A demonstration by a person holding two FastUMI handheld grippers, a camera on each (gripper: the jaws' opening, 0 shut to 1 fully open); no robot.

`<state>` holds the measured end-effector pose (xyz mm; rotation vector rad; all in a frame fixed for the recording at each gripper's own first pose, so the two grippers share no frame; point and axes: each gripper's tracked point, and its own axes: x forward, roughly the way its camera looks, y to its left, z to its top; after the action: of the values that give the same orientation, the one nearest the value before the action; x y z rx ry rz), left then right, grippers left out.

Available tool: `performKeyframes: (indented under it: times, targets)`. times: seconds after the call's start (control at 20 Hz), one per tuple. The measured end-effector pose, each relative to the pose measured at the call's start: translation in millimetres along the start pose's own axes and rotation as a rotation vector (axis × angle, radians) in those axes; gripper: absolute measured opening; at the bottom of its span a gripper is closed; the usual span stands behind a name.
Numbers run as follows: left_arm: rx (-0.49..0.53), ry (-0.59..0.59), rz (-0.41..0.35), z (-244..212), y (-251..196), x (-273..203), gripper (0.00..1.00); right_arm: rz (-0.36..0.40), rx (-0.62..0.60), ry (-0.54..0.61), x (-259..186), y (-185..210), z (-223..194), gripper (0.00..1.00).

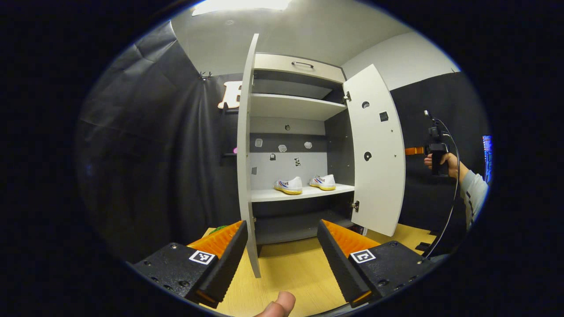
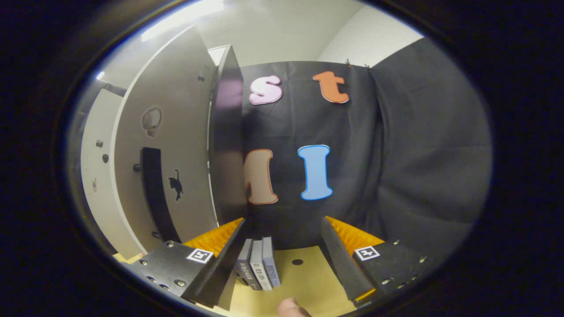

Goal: Grab one shoe with the right hand and put it into the shoe cabinet, grab the other shoe with the left hand and put it into the shoe cabinet; then close the right door with the right hand and the left door with the left hand.

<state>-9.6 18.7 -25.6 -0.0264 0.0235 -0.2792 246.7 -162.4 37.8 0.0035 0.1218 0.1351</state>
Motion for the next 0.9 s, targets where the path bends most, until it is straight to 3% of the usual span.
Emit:
performKeyframes:
  times: [0.15,0.25,0.3,0.35,0.55,0.9]
  targets:
    - [-0.019,-0.004,0.023,0.2,19.9,-7.4,0.96,0.004,-0.04,-0.016,1.8,26.5,15.2,1.0]
    - [-0.031,-0.005,0.034,-0.8,31.3,-12.4,0.96,0.067,-0.043,-0.004,2.3,56.6,15.6,1.0]
    - [-0.036,0.002,0.033,-4.6,35.8,-15.7,0.96,0.059,-0.067,-0.002,-6.7,56.2,20.3,1.0]
    - [-0.039,0.01,0.021,-7.6,38.0,-20.9,0.96,0.071,-0.053,0.011,1.4,68.4,15.8,0.9]
    - [-0.04,0.005,0.048,-7.6,53.1,-32.7,0.96,0.149,-0.051,0.012,1.7,116.2,13.8,0.95]
    - [-0.059,-0.003,0.096,-3.8,76.9,-29.7,0.96,0.111,-0.121,0.007,8.5,177.8,9.5,0.95]
